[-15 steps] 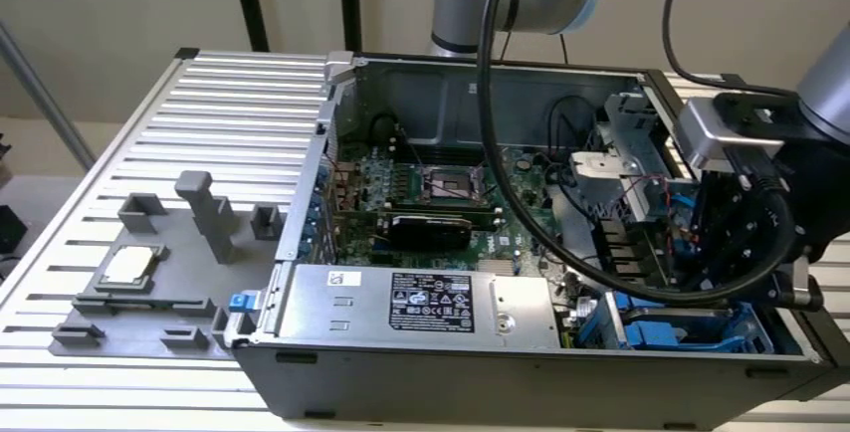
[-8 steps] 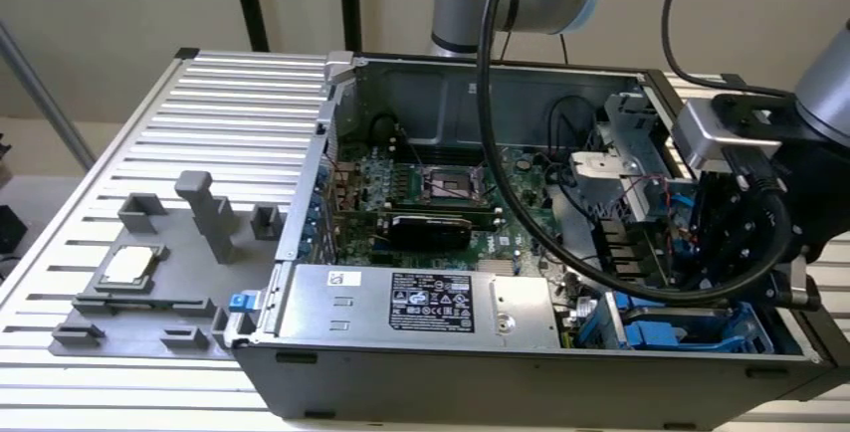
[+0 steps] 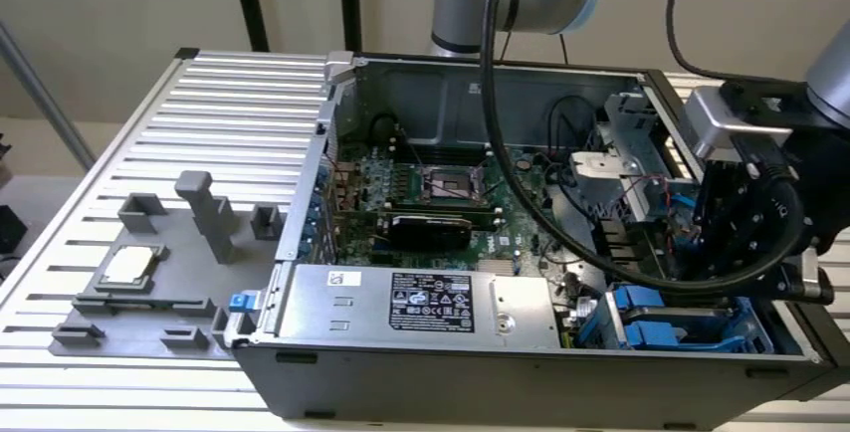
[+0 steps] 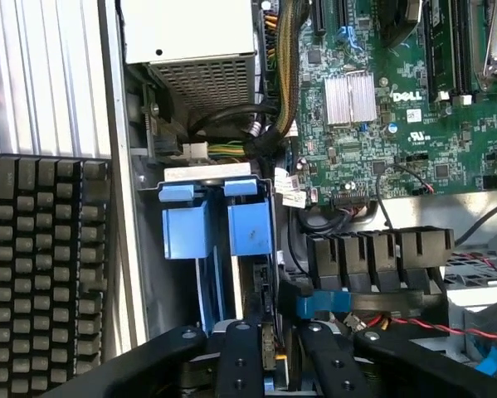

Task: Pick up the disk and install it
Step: 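Insert the second disk wire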

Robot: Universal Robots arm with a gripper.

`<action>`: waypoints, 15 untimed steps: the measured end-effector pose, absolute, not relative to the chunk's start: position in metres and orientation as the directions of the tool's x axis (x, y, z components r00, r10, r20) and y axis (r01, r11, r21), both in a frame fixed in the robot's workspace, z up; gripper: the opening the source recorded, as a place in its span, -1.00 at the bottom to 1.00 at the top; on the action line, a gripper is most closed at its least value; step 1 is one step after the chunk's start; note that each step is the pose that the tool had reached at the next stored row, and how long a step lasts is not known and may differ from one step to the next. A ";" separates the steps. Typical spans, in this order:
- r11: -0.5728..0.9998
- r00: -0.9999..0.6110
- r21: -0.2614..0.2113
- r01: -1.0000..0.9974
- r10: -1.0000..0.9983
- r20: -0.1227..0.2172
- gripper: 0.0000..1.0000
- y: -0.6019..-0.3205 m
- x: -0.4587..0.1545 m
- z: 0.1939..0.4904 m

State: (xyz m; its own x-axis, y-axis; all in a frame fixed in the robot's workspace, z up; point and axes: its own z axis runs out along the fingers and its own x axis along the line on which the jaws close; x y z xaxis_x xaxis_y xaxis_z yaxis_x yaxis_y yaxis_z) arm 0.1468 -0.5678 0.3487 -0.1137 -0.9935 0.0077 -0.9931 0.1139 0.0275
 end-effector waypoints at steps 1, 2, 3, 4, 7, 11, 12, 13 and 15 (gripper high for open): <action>0.114 -0.114 0.028 -0.993 -0.993 0.008 1.00 -0.568 0.147 0.352; 0.114 -0.114 0.028 -0.993 -0.993 0.008 1.00 -0.568 0.146 0.354; 0.114 -0.114 0.028 -0.993 -0.993 0.008 1.00 -0.568 0.145 0.354; 0.114 -0.114 0.028 -0.993 -0.993 0.007 1.00 -0.568 0.143 0.354; 0.114 -0.114 0.027 -0.993 -0.993 0.008 1.00 -0.568 0.140 0.354; 0.114 -0.114 0.028 -0.993 -0.993 0.008 1.00 -0.568 0.140 0.354; 0.114 -0.114 0.028 -0.993 -0.993 0.008 1.00 -0.568 0.140 0.354; 0.114 -0.114 0.028 -0.993 -0.993 0.008 1.00 -0.568 0.140 0.354; 0.114 -0.114 0.028 -0.993 -0.993 0.008 1.00 -0.568 0.140 0.354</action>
State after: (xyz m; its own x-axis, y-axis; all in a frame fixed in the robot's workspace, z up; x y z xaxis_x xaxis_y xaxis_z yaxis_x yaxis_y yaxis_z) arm 0.1405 -0.5678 0.3540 -0.1137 -0.9935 0.0076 -0.9931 0.1139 0.0275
